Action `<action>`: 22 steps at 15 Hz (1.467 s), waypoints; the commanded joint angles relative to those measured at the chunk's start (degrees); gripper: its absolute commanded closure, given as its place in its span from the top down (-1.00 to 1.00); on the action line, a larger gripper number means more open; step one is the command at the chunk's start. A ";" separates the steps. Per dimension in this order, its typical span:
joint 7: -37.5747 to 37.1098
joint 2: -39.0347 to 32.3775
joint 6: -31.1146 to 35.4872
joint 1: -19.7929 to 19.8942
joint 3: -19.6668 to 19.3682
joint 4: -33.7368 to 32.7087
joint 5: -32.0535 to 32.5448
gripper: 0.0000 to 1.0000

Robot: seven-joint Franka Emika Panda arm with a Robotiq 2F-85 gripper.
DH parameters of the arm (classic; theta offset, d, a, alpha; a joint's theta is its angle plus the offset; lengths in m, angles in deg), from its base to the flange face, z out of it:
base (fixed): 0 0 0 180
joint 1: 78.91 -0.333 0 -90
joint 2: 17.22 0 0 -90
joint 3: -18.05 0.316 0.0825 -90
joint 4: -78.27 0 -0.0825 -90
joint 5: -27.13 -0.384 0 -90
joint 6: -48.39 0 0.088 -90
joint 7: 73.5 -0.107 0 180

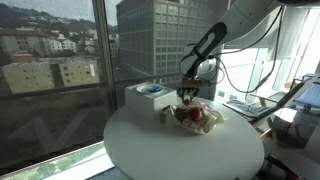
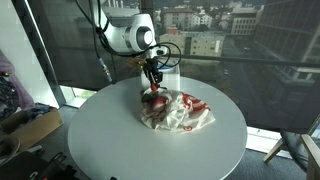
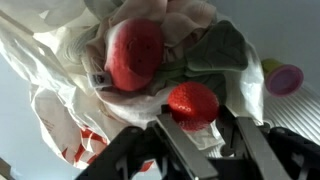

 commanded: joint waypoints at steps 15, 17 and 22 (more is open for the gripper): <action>-11.34 -5.28 12.24 -9.90 -12.79 1.03 14.78 1.00; -13.19 -3.88 13.63 -11.54 -15.03 1.41 17.08 1.00; -2.21 1.23 8.52 -3.27 1.45 3.01 5.07 1.00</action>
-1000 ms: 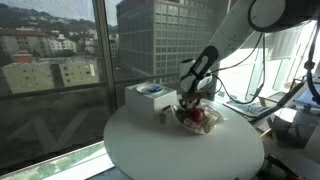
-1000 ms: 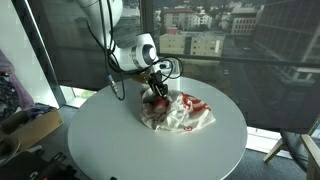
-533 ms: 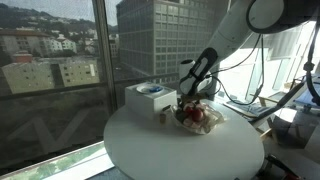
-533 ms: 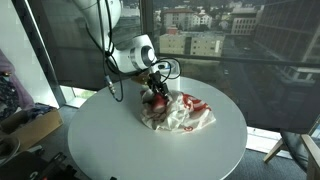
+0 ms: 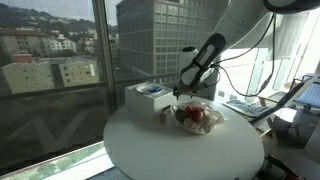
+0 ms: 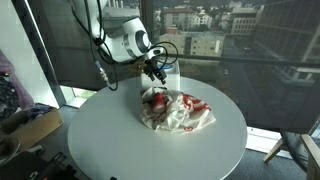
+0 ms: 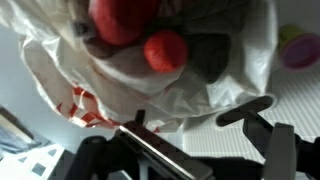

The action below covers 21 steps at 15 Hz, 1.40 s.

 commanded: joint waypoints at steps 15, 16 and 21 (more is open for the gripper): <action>13.54 -16.66 -16.24 4.17 16.92 -22.60 -13.86 1.00; 13.59 -18.10 -16.62 4.21 16.62 -24.59 -13.67 1.00; 14.21 -24.65 -19.90 5.81 15.93 -33.14 -14.00 1.00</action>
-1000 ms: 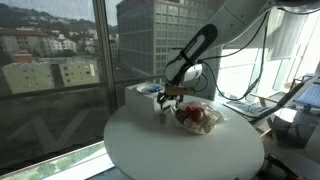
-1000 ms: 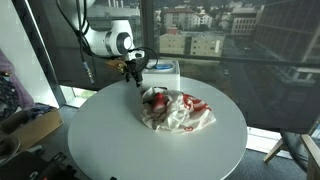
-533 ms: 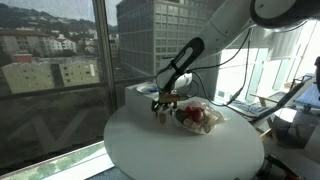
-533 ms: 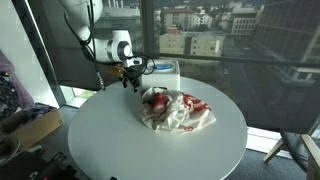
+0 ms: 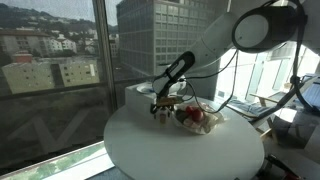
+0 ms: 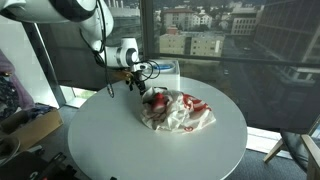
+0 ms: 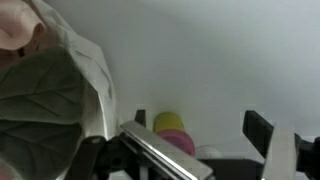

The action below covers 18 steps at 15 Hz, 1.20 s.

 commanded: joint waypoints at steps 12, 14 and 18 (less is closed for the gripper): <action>3.82 -12.51 -8.47 3.00 -0.29 -20.04 -1.19 0.38; 3.91 -12.65 -8.88 3.05 -0.41 -20.51 -1.19 0.02; 3.15 -9.60 -13.18 3.52 0.29 -17.78 -2.42 -0.50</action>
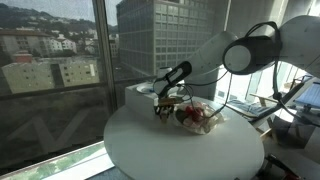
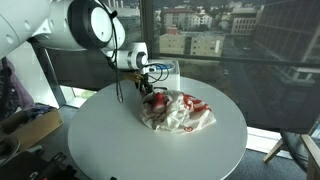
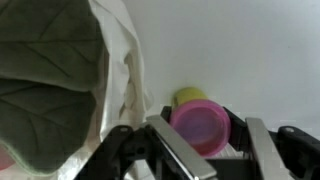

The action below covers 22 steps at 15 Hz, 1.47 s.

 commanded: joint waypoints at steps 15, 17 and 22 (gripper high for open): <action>-5.85 25.93 -6.12 4.37 -5.32 23.31 -4.47 -0.50; -6.63 24.74 -4.17 4.64 -6.31 24.73 -4.31 -0.50; -6.08 21.94 1.93 3.64 -7.13 27.46 -2.78 -0.50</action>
